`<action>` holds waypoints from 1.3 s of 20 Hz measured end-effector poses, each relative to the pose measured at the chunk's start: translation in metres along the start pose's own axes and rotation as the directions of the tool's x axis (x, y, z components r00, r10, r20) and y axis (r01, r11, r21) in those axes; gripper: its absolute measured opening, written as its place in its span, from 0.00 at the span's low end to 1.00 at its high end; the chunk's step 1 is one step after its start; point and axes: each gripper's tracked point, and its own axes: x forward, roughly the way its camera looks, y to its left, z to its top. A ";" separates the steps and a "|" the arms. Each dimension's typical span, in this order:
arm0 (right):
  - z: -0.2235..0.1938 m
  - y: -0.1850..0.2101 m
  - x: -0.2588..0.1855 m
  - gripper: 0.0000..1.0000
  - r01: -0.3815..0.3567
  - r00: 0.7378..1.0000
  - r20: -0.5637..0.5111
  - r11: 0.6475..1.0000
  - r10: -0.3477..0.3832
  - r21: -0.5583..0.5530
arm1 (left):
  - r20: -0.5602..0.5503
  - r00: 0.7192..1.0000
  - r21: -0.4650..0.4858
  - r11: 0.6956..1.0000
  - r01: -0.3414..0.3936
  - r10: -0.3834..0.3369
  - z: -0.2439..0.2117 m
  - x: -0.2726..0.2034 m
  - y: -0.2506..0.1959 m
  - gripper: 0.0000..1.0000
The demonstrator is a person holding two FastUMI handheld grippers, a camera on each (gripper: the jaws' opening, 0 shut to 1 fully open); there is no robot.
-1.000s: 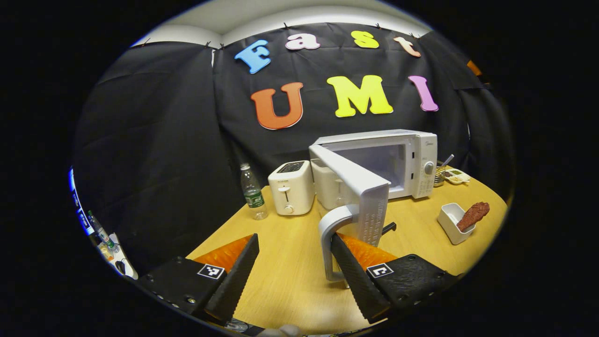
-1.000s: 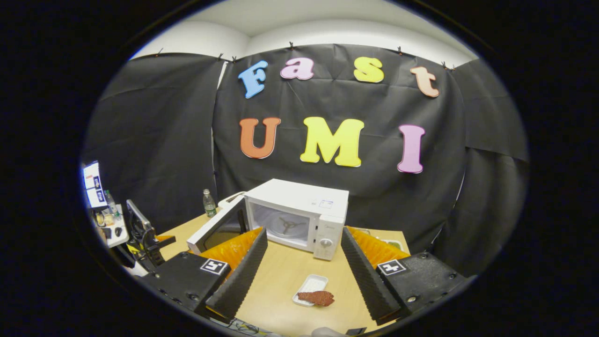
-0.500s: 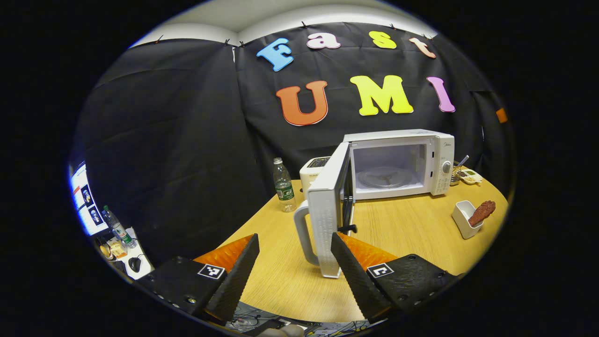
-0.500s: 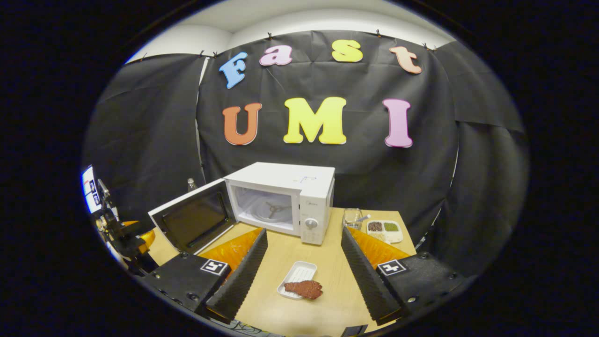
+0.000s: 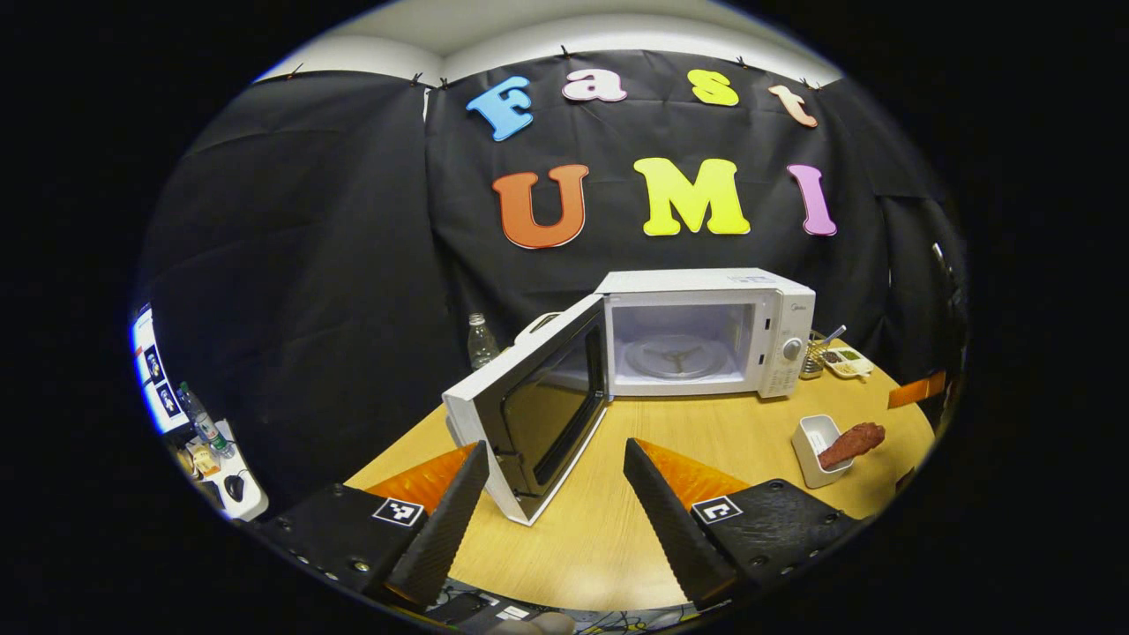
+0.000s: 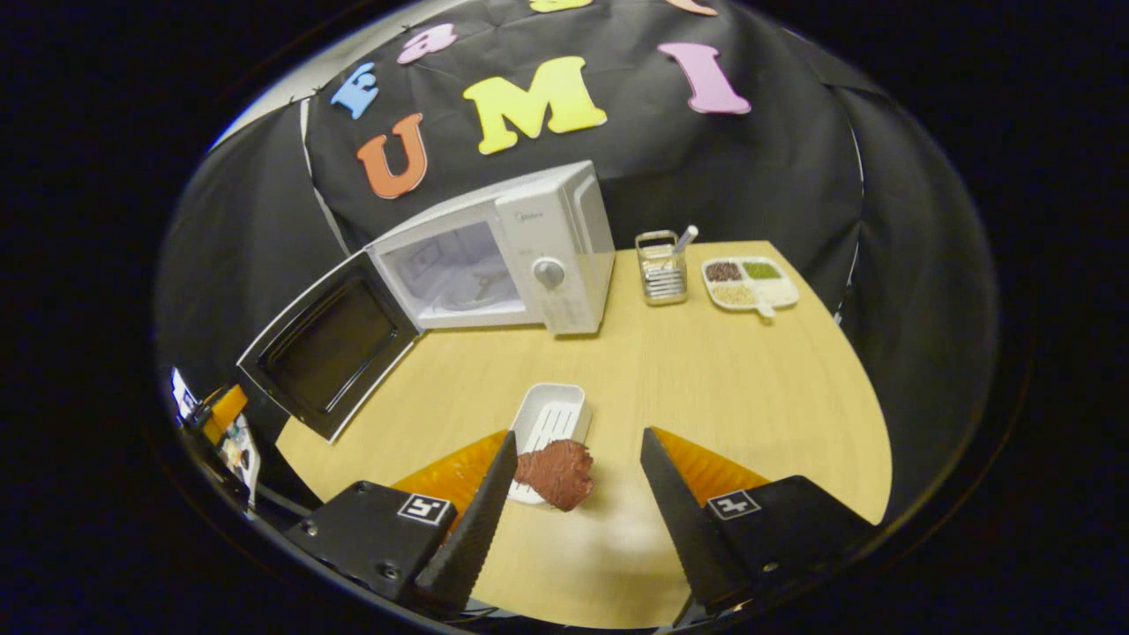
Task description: Open the microwave oven with the left hand, put the food in, and close the microwave oven.
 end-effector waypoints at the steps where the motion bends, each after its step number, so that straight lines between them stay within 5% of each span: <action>1: -0.008 -0.002 0.010 0.77 -0.021 0.999 -0.033 0.999 0.022 0.025 | 0.001 1.000 0.005 1.000 -0.005 0.005 0.006 -0.001 -0.005 0.94; 8: -0.039 0.007 0.046 0.39 -0.189 0.950 -0.180 0.927 0.256 0.325 | -0.026 0.999 0.051 0.998 -0.032 0.033 0.029 0.007 -0.040 0.94; 11: -0.039 0.012 0.048 0.12 -0.212 0.926 -0.204 0.884 0.318 0.416 | -0.032 0.998 0.051 0.997 -0.058 0.060 0.036 0.004 -0.053 0.95; 15: -0.031 0.011 0.043 0.08 -0.245 0.900 -0.241 0.879 0.363 0.408 | -0.044 0.994 0.031 0.995 -0.096 0.098 0.044 0.002 -0.069 0.95; 20: -0.004 0.004 0.033 0.07 -0.281 0.900 -0.223 0.888 0.376 0.363 | -0.057 0.993 0.015 0.995 -0.101 0.101 0.044 0.009 -0.075 0.95; 21: 0.001 0.006 0.029 0.14 -0.286 0.904 -0.209 0.889 0.374 0.358 | -0.050 0.994 0.014 0.995 -0.098 0.098 0.045 0.011 -0.073 0.95; 26: 0.045 0.038 0.007 0.13 -0.273 0.944 -0.093 0.907 0.318 0.320 | -0.028 1.000 -0.017 1.000 -0.014 0.013 0.051 0.029 -0.062 0.94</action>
